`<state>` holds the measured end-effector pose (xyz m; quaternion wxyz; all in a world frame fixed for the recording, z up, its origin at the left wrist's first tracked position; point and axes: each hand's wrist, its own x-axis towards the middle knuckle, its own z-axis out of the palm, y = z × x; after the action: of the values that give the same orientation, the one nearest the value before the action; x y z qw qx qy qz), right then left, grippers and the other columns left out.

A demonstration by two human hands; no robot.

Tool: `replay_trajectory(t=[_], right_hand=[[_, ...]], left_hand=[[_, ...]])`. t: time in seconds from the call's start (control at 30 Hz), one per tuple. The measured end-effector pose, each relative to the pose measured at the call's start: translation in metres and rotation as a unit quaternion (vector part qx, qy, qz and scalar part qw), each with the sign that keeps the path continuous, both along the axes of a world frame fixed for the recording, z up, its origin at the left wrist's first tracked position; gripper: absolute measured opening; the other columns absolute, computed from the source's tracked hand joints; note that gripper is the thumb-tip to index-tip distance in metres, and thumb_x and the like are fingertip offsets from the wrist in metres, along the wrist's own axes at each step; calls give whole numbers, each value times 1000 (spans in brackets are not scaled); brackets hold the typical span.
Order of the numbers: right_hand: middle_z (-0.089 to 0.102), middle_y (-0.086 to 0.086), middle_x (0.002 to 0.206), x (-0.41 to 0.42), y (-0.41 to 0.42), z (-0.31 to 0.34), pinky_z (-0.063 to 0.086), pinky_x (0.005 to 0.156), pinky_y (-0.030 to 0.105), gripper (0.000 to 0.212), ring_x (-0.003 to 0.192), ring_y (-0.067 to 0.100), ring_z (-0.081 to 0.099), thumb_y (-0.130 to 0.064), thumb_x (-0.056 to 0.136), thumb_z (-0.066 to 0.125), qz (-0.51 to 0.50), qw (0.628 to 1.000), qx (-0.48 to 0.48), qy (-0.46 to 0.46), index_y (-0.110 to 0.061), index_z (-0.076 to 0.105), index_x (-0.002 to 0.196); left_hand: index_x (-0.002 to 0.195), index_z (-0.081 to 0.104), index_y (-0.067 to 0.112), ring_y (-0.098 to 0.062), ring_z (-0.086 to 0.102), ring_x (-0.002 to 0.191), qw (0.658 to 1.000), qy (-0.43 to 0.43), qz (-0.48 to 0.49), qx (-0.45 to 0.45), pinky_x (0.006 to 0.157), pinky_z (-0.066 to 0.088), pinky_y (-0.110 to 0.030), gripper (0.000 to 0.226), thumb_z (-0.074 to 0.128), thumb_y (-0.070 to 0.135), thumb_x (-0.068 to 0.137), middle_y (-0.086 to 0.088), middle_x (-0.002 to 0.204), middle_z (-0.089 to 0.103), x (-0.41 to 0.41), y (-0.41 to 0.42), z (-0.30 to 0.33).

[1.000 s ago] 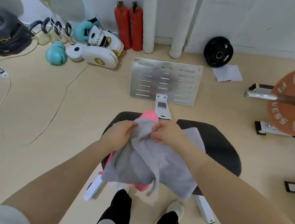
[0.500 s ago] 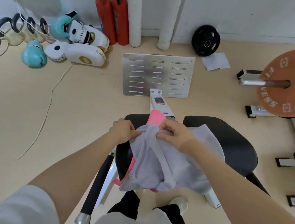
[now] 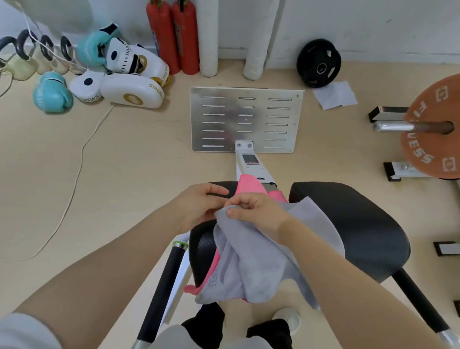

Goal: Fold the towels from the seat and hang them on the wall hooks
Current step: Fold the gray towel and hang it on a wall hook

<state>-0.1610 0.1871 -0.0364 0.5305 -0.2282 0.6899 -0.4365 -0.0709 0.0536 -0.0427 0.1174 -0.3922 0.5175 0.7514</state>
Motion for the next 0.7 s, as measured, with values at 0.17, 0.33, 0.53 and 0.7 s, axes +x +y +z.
replay_trajectory(t=[0.17, 0.33, 0.53, 0.7], right_hand=[[59, -3, 83, 4, -7, -6, 44, 67, 3, 5, 77, 4, 53, -6, 90, 57, -81, 993, 12, 87, -9, 60, 92], [59, 4, 91, 3, -4, -12, 45, 88, 30, 5, 88, 15, 53, -15, 89, 59, -137, 980, 64, 129, -10, 59, 91], [58, 3, 89, 9, -6, -8, 40, 76, 21, 10, 86, 14, 52, -19, 91, 56, -160, 973, 85, 142, -10, 55, 86], [55, 1, 84, 11, 2, -3, 38, 65, 16, 14, 81, 15, 49, -19, 90, 57, -208, 959, 77, 174, -6, 56, 88]], left_hand=[[104, 54, 9, -13, 59, 70, 994, 1, 72, 78, 62, 53, -19, 19, 58, 1, 87, -6, 82, 63, 7, 5, -7], [99, 56, 10, -14, 64, 73, 982, 34, 142, 119, 62, 56, -20, 15, 55, 0, 89, -7, 87, 66, 9, 13, -9], [99, 57, 9, -16, 59, 75, 985, 50, 148, 77, 72, 52, -24, 10, 51, 3, 92, -7, 83, 62, 4, 27, -7], [96, 58, 12, -11, 62, 76, 984, 97, 137, 63, 72, 53, -20, 7, 54, 9, 92, -3, 84, 64, 4, 42, 2]])
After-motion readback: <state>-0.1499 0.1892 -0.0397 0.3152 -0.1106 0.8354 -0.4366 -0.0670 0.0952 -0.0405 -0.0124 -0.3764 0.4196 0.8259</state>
